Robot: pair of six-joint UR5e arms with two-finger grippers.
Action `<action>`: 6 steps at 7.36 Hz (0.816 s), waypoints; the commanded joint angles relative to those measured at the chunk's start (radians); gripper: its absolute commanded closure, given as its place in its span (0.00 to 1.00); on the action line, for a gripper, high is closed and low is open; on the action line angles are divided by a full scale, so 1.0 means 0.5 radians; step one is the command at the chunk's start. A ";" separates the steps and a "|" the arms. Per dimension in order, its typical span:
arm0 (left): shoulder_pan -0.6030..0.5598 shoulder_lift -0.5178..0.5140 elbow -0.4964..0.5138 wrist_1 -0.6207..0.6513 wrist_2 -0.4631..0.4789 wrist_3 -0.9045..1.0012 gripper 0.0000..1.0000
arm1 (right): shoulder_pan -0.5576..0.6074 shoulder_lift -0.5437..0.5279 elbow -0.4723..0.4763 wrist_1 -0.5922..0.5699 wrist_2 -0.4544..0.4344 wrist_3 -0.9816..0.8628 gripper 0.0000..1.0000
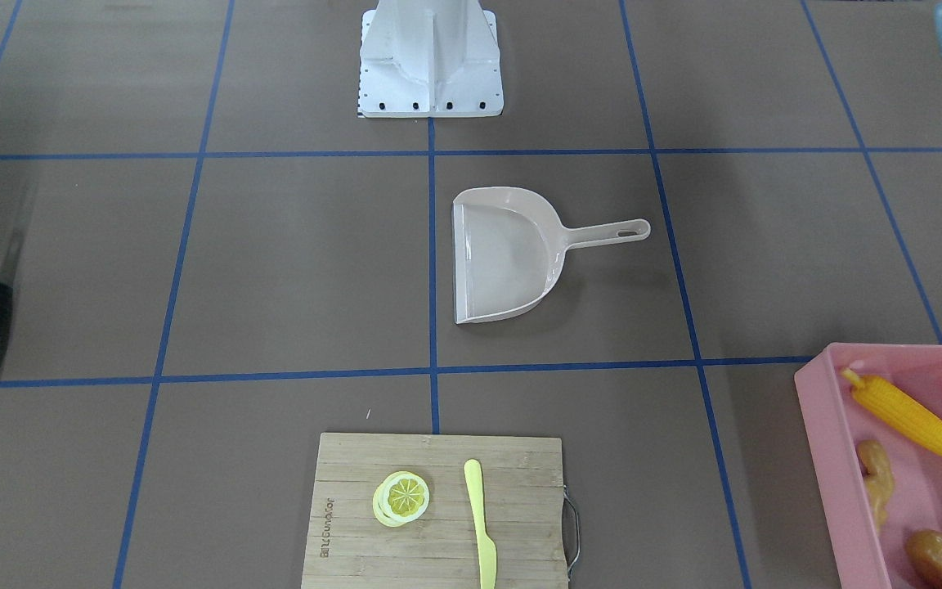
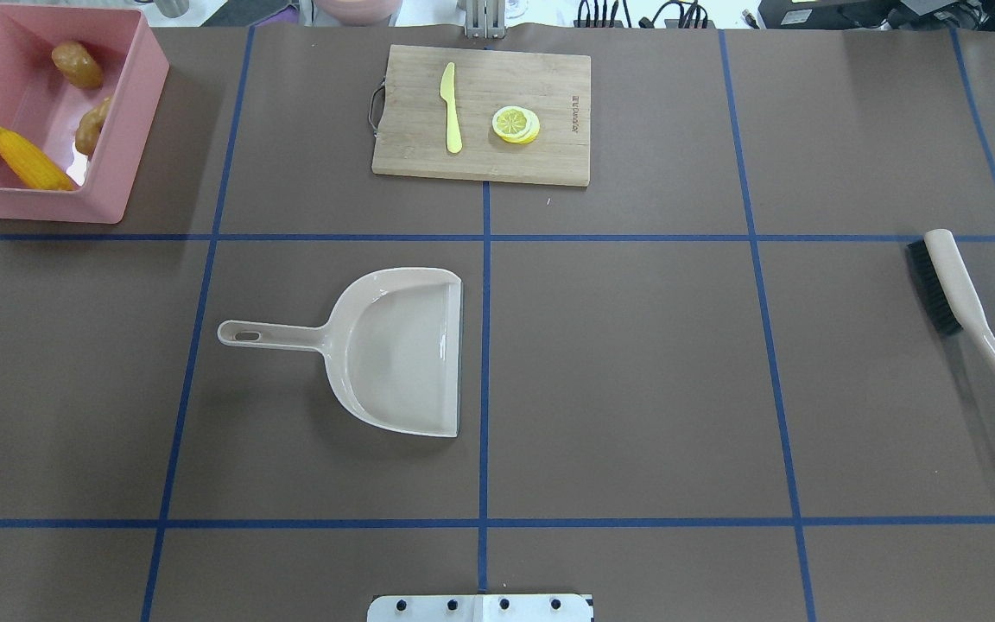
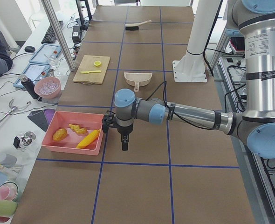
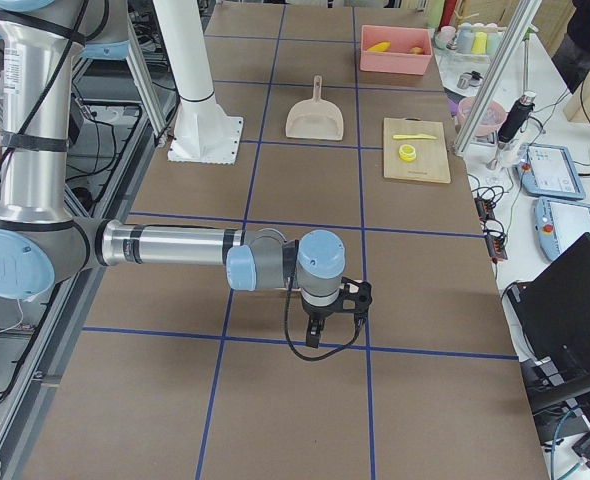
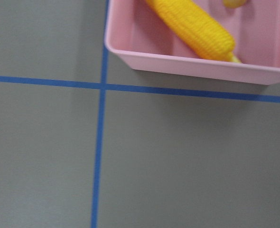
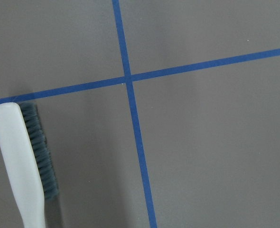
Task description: Sweep and dump trash into bin
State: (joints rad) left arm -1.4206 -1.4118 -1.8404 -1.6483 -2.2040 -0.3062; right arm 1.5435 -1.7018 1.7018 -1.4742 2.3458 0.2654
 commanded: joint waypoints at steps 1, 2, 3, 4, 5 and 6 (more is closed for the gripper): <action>-0.128 0.078 0.027 -0.001 -0.007 0.134 0.02 | 0.002 -0.002 0.002 0.006 0.002 0.000 0.00; -0.162 0.108 0.039 -0.001 -0.007 0.155 0.02 | 0.003 -0.002 0.002 0.006 -0.001 0.000 0.00; -0.190 0.136 -0.022 0.005 -0.031 0.186 0.02 | -0.001 -0.002 0.011 0.006 0.009 0.000 0.00; -0.226 0.145 -0.025 0.005 -0.174 0.186 0.02 | -0.001 0.010 0.005 0.015 0.012 0.000 0.00; -0.239 0.145 -0.016 0.005 -0.233 0.186 0.02 | -0.001 0.001 0.008 0.015 0.012 -0.003 0.00; -0.242 0.148 -0.007 0.002 -0.246 0.186 0.02 | -0.001 0.001 0.005 0.018 0.003 -0.003 0.00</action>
State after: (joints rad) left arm -1.5353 -1.3401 -1.8472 -1.6464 -2.3035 -0.2141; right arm 1.5433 -1.7004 1.7051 -1.4667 2.3502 0.2644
